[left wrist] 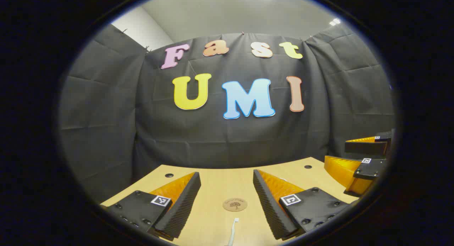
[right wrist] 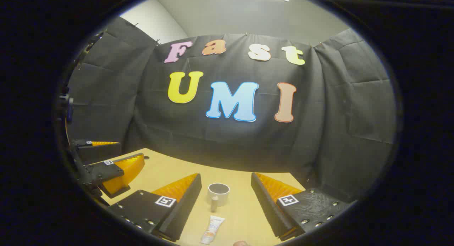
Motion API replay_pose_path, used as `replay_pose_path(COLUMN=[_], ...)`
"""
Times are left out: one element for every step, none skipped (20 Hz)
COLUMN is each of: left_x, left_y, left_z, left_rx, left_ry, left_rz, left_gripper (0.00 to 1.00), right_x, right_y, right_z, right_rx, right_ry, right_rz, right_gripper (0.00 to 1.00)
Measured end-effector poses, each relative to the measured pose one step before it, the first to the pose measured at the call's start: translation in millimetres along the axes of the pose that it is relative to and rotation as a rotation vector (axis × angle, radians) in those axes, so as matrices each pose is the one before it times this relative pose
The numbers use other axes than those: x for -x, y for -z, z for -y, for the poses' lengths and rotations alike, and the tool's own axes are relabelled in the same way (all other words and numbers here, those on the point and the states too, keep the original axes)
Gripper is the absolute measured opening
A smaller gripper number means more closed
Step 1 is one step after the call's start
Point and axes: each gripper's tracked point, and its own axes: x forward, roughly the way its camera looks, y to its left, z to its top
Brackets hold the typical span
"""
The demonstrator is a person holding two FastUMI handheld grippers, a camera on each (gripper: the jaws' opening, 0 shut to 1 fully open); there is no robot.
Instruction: Put the toothbrush and toothpaste on the desktop into the cup, then pick up the cup and place it on the coaster on the desktop.
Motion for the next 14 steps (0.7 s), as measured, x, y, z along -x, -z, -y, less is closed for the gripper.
replay_pose_path(left_x=[-0.45, 0.21, -0.25, 0.28, -0.16, 0.21, -0.68, 0.04, -0.51, 0.36, -0.24, -0.12, -0.57, -0.69], left_y=[0.06, -0.04, 0.06, 0.66, 0.32, 0.98, 0.01, 0.46, 0.25, 0.38, -0.50, -0.19, 0.20, 1.44], left_z=[0.14, 0.09, -0.27, 0.29, -0.45, -0.25, 0.43, 0.04, -0.20, 0.03, 0.16, 0.30, 1.04, 1.00], left_rx=[-0.00077, -0.00269, -0.00202, -0.00473, -0.00221, -0.00157, 0.00096, -0.00117, -0.00190, -0.00299, -0.00176, -0.00076, 0.00010, 0.00106], left_ry=[0.00304, 0.00387, 0.00234, 0.00261, -0.00071, -0.00126, 0.00194, -0.00038, -0.00039, 0.00006, 0.00115, 0.00177, 0.00472, 0.00710], left_rz=[-0.00096, -0.00229, -0.00304, -0.00419, -0.00485, -0.00604, -0.00369, -0.00673, -0.00470, -0.00419, -0.00002, 0.00039, -0.00307, -0.00769], left_gripper=[0.96, 0.96, 0.99, 0.96, 0.96, 0.96, 0.96, 0.96, 0.99, 0.96, 0.96, 0.99, 0.98, 0.99], right_x=[-1.13, -0.99, -1.96, -1.36, -1.12, -1.05, -1.40, -0.36, -1.66, -0.90, -2.03, -1.48, -2.12, -1.87], right_y=[1.18, 2.74, 0.96, 3.00, 0.73, 2.58, 0.03, 1.38, -0.01, 1.73, -0.51, 1.69, 0.87, 2.12], right_z=[-0.12, 0.40, 1.18, 2.66, 1.35, -0.37, 0.09, -0.54, 0.21, 0.08, 0.39, -0.60, 0.03, 0.70], right_rx=[-0.00597, -0.00484, -0.00113, 0.00141, 0.00462, 0.00438, 0.00229, 0.00238, 0.00126, 0.00036, 0.00061, 0.00043, -0.00128, -0.00272], right_ry=[-0.00314, -0.00198, 0.00001, 0.00312, 0.00112, -0.00150, -0.00328, -0.00494, -0.00417, -0.00304, -0.00305, -0.00447, -0.00515, -0.00220], right_rz=[-0.01067, -0.01060, -0.01136, -0.00762, -0.00850, -0.00894, -0.00502, -0.00363, -0.00350, -0.00294, -0.00331, -0.00378, -0.00717, -0.00625], right_gripper=[0.89, 0.89, 0.89, 0.89, 0.89, 0.89, 0.89, 0.89, 0.89, 0.89, 0.89, 0.89, 0.89, 0.89])
